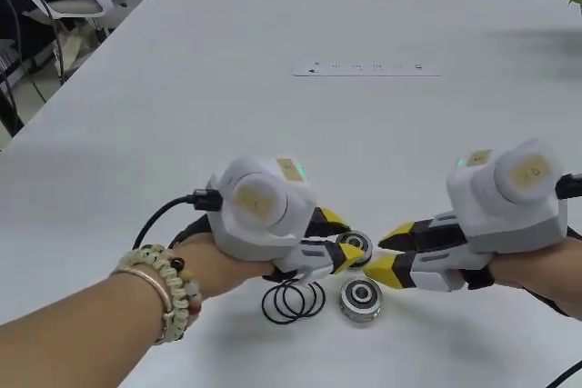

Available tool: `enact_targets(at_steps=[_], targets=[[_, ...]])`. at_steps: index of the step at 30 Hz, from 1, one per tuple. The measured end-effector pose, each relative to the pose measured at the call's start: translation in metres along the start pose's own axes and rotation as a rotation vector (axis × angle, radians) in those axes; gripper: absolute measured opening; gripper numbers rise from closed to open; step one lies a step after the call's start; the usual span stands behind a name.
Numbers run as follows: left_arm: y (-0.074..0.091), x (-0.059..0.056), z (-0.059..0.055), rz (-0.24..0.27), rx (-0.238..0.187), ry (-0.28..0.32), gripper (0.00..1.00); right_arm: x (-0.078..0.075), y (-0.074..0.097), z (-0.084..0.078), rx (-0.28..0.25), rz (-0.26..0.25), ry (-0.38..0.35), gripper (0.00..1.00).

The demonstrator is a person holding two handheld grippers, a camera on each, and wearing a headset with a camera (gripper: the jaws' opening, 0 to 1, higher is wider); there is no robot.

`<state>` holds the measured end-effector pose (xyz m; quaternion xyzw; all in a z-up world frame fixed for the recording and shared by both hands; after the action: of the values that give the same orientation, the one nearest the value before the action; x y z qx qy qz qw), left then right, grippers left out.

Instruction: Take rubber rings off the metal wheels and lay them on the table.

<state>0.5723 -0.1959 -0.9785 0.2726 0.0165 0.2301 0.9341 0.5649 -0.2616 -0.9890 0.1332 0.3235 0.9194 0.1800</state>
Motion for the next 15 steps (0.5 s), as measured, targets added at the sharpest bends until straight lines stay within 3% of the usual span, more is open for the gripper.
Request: enact_targets(at_steps=[15], targets=[[-0.0004,-0.0007,-0.0036,0.006,0.015,0.030,0.14,-0.0002,-0.0054,0.0010,-0.025,-0.012,-0.059,0.22]])
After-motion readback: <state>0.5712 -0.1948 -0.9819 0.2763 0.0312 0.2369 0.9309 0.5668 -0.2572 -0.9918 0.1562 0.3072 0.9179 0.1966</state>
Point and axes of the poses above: the centre of the closed fingertips' face, and the gripper's own axes: y roughly backward along the fingers, x roughly to its left, z roughly out of its top, the point moved 4 cm from there along y, roughly backward along the fingers, and after that the axes turned 1 degree about -y, right-handed, at the moved point
